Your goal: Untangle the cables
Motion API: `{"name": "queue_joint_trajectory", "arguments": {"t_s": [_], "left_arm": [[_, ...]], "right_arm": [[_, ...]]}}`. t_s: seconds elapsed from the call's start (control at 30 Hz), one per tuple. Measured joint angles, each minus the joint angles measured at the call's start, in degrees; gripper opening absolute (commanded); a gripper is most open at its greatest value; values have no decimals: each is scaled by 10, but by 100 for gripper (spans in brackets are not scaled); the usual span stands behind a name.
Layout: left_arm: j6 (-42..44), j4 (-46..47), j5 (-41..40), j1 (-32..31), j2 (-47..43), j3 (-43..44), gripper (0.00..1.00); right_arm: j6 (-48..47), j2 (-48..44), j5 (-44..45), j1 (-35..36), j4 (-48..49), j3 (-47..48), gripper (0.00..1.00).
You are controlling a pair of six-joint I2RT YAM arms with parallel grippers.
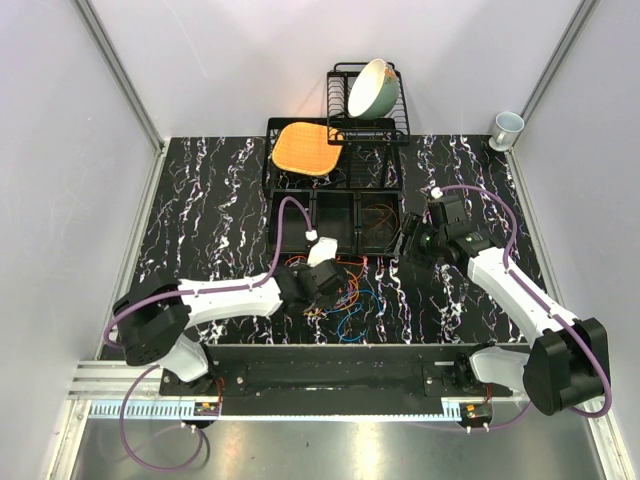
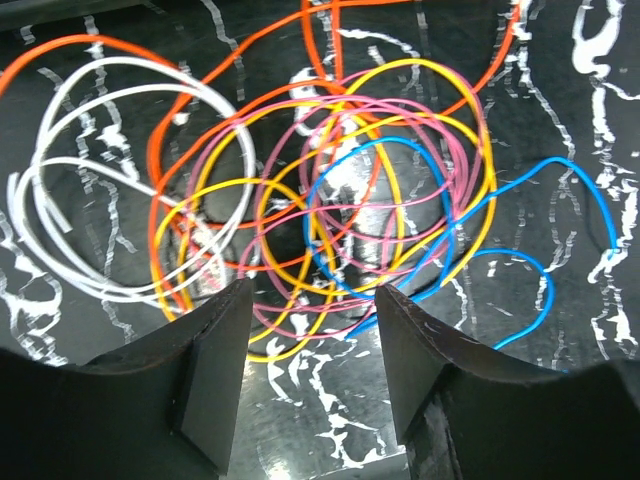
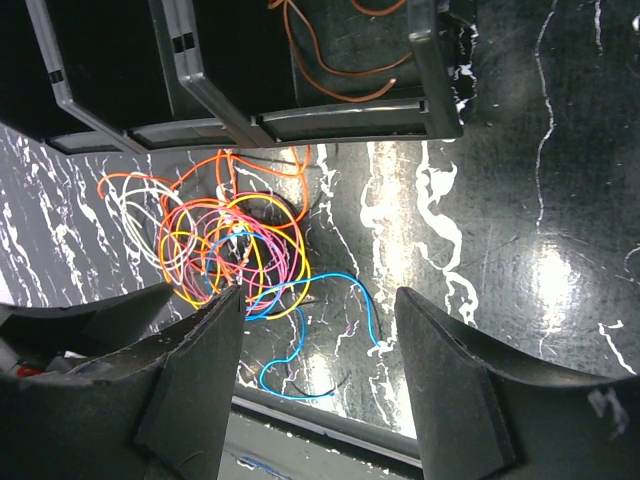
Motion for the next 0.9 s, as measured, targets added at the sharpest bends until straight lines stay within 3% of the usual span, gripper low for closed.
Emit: {"name": "queue_joint_trajectory", "arguments": {"t_s": [0.23,0.5,0.63,0.83,0.9], "left_arm": [[15,39,19,-3,24,0,54],[27,59,28,-4,64,0,31],[32,70,28,-5,65,0,26],[39,78,28,-5,67,0,0],[40,80,28,-5,69,0,0]], "right_arm": [[0,0,-5,0,2,0,67],[4,0,-6,0,4,-6,67],[4,0,-6,0,3,-8,67],[4,0,-6,0,3,-8,67],[4,0,-6,0,3,-8,66]]}}
